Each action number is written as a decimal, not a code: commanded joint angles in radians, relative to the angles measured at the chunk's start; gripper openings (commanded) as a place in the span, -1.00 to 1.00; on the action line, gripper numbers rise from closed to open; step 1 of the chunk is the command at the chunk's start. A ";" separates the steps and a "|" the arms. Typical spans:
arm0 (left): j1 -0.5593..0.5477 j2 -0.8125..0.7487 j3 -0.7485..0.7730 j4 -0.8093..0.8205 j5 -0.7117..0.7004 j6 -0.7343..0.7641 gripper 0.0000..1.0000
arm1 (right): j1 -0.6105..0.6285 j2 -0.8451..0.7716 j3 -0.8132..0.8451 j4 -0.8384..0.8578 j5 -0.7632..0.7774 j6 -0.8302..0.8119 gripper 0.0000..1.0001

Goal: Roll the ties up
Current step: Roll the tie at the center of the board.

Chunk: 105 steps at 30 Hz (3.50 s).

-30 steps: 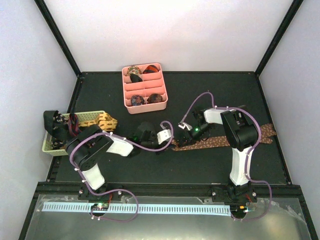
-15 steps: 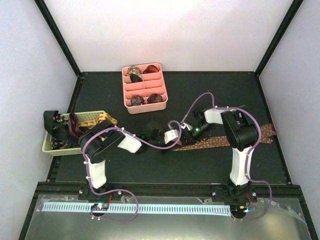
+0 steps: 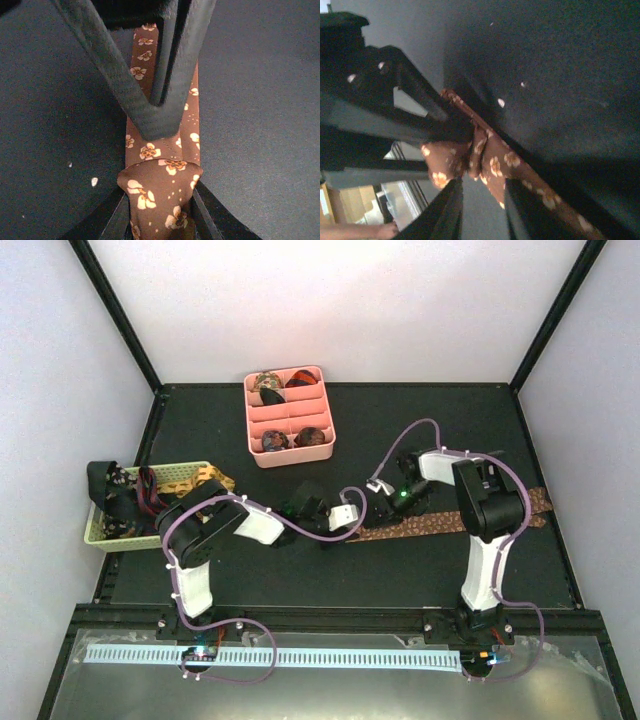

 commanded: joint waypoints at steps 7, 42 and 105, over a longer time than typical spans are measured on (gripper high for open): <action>-0.001 0.043 0.020 -0.224 -0.074 0.030 -0.43 | 0.014 -0.034 -0.001 0.007 -0.119 0.064 -0.28; -0.012 -0.052 -0.007 -0.008 -0.069 -0.010 0.79 | 0.041 -0.005 -0.034 0.106 0.018 0.060 -0.97; 0.024 0.038 -0.067 0.031 -0.050 0.039 -0.49 | -0.009 0.038 0.048 0.056 0.085 0.036 -0.44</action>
